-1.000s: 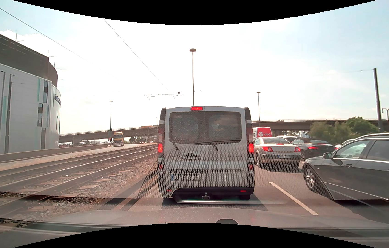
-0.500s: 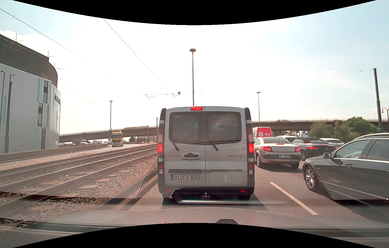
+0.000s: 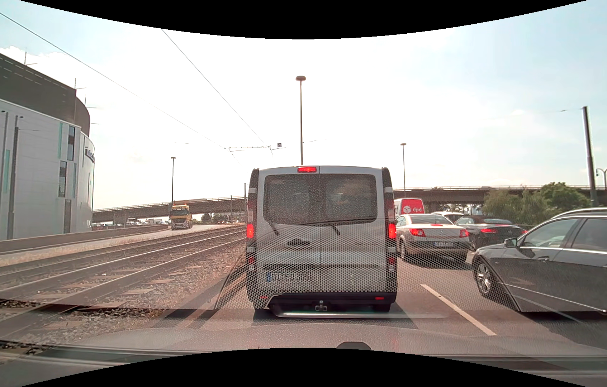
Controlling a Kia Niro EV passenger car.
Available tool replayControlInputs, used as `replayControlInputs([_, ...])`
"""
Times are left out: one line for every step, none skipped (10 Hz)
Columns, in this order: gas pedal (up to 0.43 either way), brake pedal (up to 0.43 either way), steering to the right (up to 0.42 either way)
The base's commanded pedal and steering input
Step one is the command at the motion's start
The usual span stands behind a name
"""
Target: Follow the waypoints while adhering to traffic rules and regulations
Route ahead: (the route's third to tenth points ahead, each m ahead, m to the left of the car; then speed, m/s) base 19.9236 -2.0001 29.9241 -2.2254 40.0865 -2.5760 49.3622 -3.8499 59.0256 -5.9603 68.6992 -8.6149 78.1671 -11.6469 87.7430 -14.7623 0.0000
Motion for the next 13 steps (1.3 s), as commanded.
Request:
replayControlInputs([0.0, 0.244, -0.003])
replayControlInputs([0.0, 0.244, -0.003])
replayControlInputs([0.0, 0.25, -0.003])
replayControlInputs([0.0, 0.244, -0.003])
replayControlInputs([0.0, 0.244, -0.003])
replayControlInputs([0.0, 0.25, -0.003])
replayControlInputs([0.0, 0.244, -0.003])
replayControlInputs([0.0, 0.244, -0.003])
replayControlInputs([0.0, 0.244, -0.003])
replayControlInputs([0.0, 0.25, -0.003])
replayControlInputs([0.0, 0.244, -0.003])
replayControlInputs([0.0, 0.244, -0.003])
replayControlInputs([0.0, 0.244, -0.003])
